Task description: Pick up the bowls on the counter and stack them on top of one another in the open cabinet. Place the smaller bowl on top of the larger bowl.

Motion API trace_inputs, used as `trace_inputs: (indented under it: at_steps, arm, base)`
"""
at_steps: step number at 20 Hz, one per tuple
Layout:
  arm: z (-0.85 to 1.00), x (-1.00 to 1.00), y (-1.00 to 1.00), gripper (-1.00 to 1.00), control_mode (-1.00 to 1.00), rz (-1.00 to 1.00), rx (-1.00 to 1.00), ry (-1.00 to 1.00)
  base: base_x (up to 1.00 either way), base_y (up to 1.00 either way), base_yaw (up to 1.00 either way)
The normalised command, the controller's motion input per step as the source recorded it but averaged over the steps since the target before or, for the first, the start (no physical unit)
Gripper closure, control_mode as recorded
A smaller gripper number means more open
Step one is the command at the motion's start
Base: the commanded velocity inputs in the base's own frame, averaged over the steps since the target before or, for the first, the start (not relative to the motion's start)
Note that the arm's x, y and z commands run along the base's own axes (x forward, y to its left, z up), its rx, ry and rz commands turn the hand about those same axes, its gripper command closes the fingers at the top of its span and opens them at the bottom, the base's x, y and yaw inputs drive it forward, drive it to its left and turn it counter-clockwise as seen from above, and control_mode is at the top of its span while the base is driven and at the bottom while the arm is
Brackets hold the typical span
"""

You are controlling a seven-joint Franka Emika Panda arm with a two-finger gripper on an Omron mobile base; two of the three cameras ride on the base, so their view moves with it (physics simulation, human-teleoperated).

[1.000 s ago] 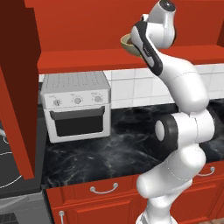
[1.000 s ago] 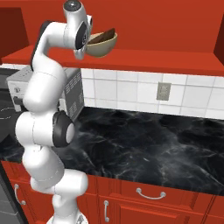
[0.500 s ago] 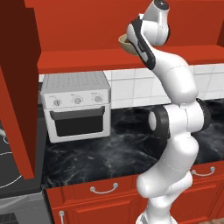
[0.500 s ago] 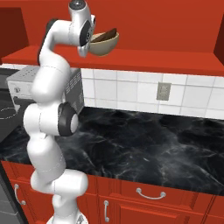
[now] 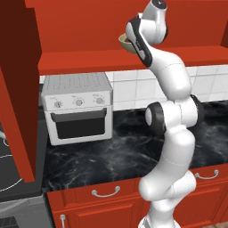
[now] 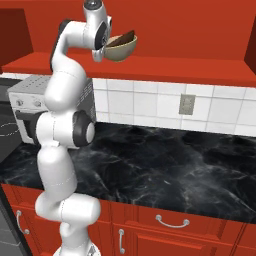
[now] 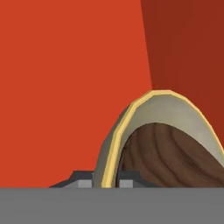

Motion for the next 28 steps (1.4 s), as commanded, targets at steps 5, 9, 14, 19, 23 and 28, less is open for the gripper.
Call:
trace_inputs:
  at_steps: [5,9,14,19,23,28]
  arm:
    - [-0.04,0.37,0.00,1.00,-1.00,0.00,0.00,0.02]
    - [-0.09,0.36,-0.02,1.00,-1.00,0.00,0.00,0.03]
    - [0.00,0.26,0.00,1.00,-1.00,0.00,0.00,0.04]
    - [0.00,0.09,0.00,-1.00,-1.00,0.00,0.00,0.01]
    - [0.00,0.00,-0.05,-1.00,-1.00,0.00,0.00,0.00]
    - [0.00,-0.08,-0.10,-1.00,-1.00,0.00,0.00,0.00]
  base:
    - [0.00,0.00,0.00]
    - [0.00,0.00,0.00]
    - [0.00,0.00,0.00]
    - [0.00,0.00,0.00]
    - [0.00,0.00,0.00]
    - [0.00,0.00,0.00]
